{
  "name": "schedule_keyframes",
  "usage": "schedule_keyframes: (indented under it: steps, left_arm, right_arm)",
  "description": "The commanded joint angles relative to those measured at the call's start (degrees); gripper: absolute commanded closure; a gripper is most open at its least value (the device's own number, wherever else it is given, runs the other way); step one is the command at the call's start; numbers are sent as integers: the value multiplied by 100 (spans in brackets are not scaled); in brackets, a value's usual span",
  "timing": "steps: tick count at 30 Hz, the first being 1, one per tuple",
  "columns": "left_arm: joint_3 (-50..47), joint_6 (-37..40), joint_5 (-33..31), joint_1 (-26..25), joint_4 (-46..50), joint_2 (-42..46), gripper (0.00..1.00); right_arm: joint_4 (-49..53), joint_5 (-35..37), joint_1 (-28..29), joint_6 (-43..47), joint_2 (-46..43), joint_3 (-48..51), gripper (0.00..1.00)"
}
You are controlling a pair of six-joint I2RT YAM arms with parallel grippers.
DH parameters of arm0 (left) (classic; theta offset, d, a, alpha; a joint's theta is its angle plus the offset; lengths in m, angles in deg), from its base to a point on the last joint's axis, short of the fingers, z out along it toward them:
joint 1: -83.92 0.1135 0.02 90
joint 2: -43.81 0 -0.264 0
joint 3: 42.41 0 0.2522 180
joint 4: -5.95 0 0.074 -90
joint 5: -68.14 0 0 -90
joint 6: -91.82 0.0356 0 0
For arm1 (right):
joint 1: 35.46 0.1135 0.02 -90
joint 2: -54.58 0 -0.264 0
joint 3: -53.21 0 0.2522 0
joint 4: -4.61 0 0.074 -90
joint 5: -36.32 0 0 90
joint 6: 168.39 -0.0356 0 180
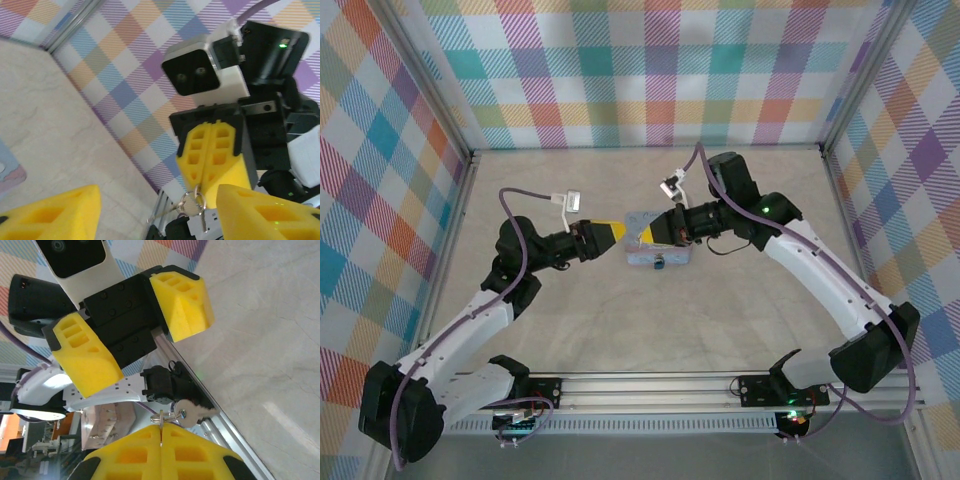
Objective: Unlock the padlock with the key
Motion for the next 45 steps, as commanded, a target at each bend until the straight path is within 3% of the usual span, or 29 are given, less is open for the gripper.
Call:
schedule_keyframes:
  steps: [1, 9, 20, 32, 38, 45]
  left_arm:
    - [-51, -347, 378, -32, -1111, -107, 37]
    - [52, -427, 651, -261, -1494, -197, 31]
    - [249, -21, 854, -530, -1008, 30, 38]
    - [378, 252, 580, -539, -804, 11, 29]
    - [447, 381, 482, -539, -703, -4, 19]
    - [517, 294, 591, -601, -874, -93, 22]
  right_arm:
    - [-573, -297, -57, -358, -194, 54, 100]
    - [-1063, -625, -69, -761, -151, 7, 100]
    - [-1699, -774, -123, -1206, -89, 111, 100]
    - [-2099, -993, -123, -1547, -133, 254, 100]
    - [-2324, -1117, -123, -1713, -132, 322, 100]
    - [-3031, -1129, -121, -2115, -117, 544, 100]
